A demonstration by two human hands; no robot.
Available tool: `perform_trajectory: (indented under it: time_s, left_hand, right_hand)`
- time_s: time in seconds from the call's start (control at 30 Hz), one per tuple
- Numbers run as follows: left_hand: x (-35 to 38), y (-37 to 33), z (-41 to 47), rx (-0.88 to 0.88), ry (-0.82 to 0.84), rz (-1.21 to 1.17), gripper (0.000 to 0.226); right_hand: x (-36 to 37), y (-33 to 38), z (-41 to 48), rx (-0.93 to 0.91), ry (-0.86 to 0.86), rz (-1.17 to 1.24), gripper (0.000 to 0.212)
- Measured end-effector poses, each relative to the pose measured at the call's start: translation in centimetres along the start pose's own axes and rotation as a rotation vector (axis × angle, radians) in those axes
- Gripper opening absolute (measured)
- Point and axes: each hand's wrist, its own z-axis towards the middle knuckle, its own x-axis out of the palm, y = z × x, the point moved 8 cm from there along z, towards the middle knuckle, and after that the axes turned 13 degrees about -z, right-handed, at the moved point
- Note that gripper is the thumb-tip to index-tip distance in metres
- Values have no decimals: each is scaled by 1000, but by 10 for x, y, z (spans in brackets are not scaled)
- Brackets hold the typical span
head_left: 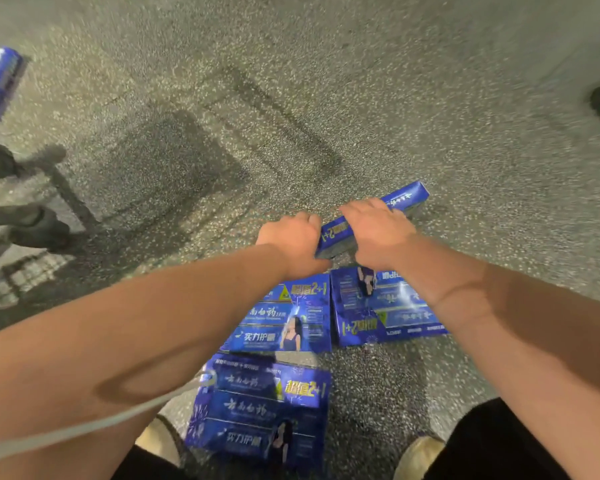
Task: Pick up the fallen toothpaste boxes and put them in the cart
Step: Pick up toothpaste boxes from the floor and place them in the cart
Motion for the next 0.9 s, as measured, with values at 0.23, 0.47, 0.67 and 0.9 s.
perform_trajectory:
  time_s: [0.23,0.47,0.67,0.9]
  left_hand:
    - [22,-35,42,-68,-34,-70,70]
    - [22,-45,57,-105,-84,-90,36]
    - [24,-53,58,-14,-54,-74,35]
    - [28,-61,64,45,-39,-83,39]
  right_hand:
    - [13,-36,6,64,-9,134,83]
    - [46,-57,-21,110,-6,37,31]
    - [115,-53,-40,-58,326,7,60]
    - [135,-46,-29,-59,336,-22,78]
